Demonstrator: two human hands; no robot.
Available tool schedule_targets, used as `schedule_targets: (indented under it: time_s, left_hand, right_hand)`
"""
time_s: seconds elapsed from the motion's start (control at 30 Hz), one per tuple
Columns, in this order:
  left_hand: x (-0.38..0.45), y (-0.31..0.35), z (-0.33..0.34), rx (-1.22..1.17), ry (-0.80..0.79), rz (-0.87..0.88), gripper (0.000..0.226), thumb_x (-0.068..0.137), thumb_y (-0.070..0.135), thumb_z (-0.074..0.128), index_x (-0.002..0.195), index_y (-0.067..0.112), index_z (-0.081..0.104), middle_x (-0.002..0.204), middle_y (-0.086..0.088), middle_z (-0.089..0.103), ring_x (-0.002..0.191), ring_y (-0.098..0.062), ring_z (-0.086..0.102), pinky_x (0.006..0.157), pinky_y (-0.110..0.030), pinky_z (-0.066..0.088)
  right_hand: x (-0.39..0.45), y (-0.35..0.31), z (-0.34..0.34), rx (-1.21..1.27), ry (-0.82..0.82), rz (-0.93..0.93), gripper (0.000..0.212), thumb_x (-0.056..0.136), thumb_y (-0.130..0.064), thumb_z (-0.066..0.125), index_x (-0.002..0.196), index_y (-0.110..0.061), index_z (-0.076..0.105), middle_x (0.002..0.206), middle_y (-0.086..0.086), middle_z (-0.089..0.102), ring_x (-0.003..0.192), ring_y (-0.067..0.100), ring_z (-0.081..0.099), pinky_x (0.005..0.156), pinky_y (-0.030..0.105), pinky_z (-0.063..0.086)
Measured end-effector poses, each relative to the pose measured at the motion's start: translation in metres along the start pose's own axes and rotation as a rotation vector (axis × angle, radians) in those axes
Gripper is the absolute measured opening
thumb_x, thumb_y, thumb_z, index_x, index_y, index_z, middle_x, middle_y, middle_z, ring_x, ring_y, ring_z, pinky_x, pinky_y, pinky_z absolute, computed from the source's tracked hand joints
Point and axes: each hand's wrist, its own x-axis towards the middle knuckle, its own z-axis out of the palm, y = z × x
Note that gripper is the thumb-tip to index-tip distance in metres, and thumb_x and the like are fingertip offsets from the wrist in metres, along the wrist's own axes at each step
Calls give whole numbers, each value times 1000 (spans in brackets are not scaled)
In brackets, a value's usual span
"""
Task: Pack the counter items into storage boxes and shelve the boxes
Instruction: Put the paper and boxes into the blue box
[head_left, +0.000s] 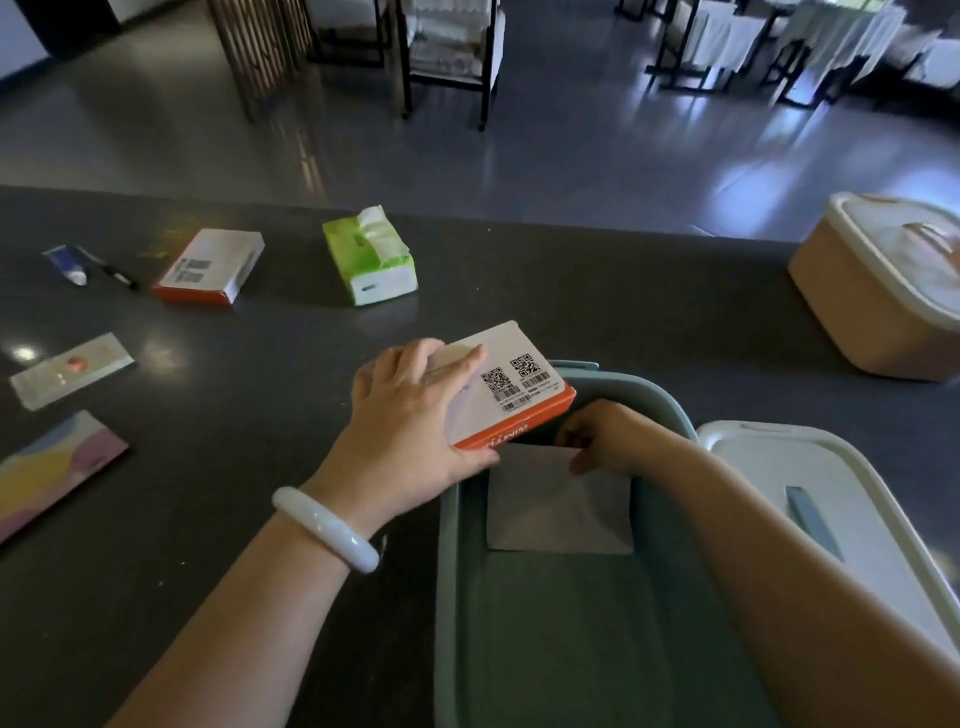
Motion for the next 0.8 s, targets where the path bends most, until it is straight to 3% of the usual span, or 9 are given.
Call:
schedule_targets:
  time_s: [0.2,0.47,0.8]
  left_hand:
    - [2,0,-2,-21,-12,18,99,64,66,70,149,37,28,138,4,31,129,-19,26,107,-42,22]
    - [1,-2,1,-8,-9,20,99,63,69,68,148,38,29,136,5,30,127,-18,27,107,-44,25]
    - [2,0,-2,9,-33,23,99,67,69,67,150,38,22,140,4,26,130,-18,24,108,-44,24]
  right_hand:
    - [9,0,8,-65,-11,-9,40,79,-8,72,117,-17,66,116,2,64,105,19,58,90,29,47]
    - [5,8,9,69,59,-27,34,75,3,70,103,-17,69,108,6,65,101,24,61,88,39,52]
    - [-1,5,-1,108,45,-48,49,75,4,72,121,-14,67,115,1,68,106,15,62,93,28,48]
